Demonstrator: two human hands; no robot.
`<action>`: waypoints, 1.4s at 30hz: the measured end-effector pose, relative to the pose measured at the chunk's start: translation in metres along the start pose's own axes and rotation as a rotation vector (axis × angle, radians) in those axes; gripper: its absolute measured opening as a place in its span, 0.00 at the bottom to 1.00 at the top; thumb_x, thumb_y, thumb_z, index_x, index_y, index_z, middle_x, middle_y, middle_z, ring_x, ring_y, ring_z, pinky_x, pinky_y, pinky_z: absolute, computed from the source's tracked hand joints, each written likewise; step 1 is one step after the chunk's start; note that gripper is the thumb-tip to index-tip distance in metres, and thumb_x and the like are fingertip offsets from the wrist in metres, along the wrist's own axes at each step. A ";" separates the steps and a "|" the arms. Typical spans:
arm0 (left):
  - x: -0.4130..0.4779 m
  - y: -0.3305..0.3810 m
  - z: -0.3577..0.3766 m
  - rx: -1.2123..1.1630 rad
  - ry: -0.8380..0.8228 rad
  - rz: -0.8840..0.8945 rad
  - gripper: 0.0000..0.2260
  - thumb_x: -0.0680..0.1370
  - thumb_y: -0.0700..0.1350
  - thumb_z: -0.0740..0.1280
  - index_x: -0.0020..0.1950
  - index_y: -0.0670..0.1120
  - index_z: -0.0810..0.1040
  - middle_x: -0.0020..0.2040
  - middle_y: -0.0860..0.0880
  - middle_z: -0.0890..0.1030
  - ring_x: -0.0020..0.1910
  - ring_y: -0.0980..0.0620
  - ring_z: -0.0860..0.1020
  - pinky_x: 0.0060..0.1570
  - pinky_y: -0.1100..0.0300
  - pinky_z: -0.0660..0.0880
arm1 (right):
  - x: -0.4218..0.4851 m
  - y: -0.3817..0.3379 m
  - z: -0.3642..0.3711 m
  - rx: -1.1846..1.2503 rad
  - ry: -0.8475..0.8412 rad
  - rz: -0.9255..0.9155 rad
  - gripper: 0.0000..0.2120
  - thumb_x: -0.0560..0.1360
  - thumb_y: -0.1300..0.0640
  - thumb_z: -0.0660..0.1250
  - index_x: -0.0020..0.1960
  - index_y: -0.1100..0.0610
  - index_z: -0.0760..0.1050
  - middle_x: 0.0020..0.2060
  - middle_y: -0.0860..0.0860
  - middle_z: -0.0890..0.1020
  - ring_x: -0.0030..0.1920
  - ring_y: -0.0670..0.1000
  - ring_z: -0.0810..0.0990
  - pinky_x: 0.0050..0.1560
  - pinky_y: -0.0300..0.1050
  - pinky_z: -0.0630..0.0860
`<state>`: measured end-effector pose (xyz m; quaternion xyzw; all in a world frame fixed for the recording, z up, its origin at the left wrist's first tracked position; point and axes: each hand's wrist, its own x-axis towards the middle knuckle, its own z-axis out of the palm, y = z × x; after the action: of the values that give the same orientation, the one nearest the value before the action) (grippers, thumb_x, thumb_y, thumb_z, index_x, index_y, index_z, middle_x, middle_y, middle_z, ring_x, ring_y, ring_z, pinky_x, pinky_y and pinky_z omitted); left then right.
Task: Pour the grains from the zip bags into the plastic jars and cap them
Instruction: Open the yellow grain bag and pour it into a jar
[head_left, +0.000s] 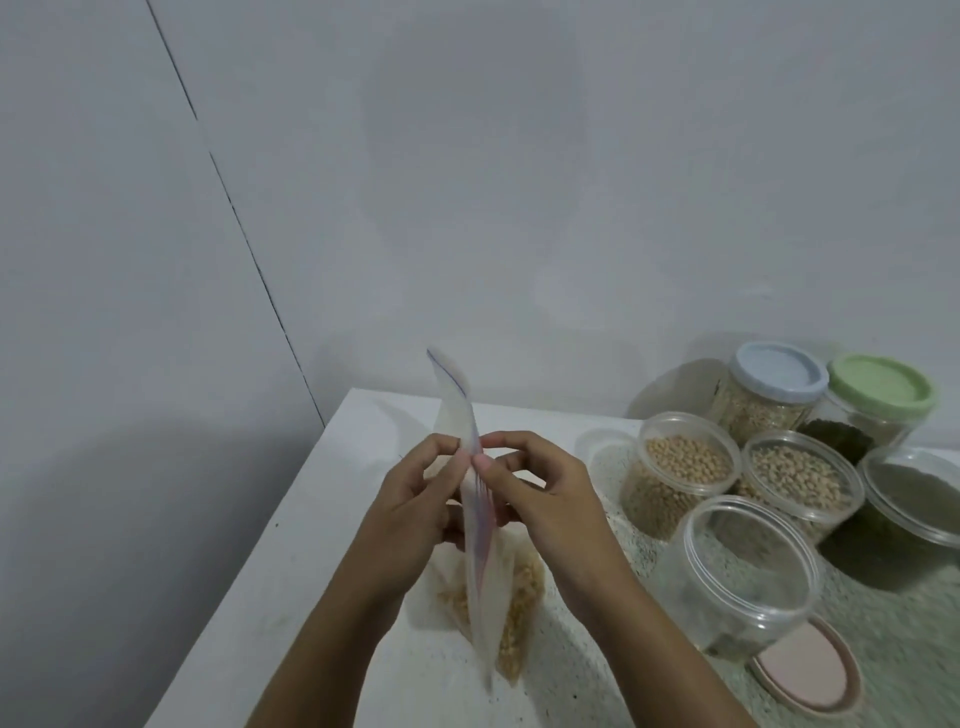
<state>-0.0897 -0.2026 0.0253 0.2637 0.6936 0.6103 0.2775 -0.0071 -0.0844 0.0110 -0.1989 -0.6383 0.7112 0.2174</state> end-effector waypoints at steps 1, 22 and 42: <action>-0.001 -0.003 0.000 0.006 0.007 0.020 0.13 0.86 0.49 0.59 0.56 0.45 0.81 0.48 0.44 0.86 0.46 0.41 0.86 0.51 0.44 0.83 | -0.001 0.001 0.000 0.011 0.011 0.002 0.08 0.77 0.54 0.74 0.55 0.53 0.83 0.43 0.63 0.80 0.38 0.56 0.82 0.48 0.53 0.82; 0.002 -0.030 0.001 -0.043 0.033 0.084 0.11 0.77 0.48 0.69 0.43 0.40 0.78 0.42 0.38 0.83 0.39 0.46 0.81 0.43 0.57 0.80 | 0.000 0.007 -0.015 -0.133 0.023 -0.040 0.03 0.75 0.65 0.74 0.44 0.59 0.82 0.30 0.52 0.74 0.31 0.47 0.75 0.39 0.43 0.75; -0.016 -0.031 -0.057 0.149 0.231 0.399 0.15 0.76 0.52 0.70 0.36 0.42 0.76 0.27 0.43 0.72 0.27 0.48 0.70 0.31 0.59 0.68 | 0.007 -0.012 -0.016 -0.673 0.104 -0.253 0.25 0.68 0.72 0.61 0.54 0.45 0.74 0.57 0.48 0.68 0.61 0.51 0.70 0.52 0.46 0.74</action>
<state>-0.1200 -0.2576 0.0012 0.3436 0.6981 0.6262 0.0498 -0.0034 -0.0663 0.0216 -0.2148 -0.8443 0.4177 0.2582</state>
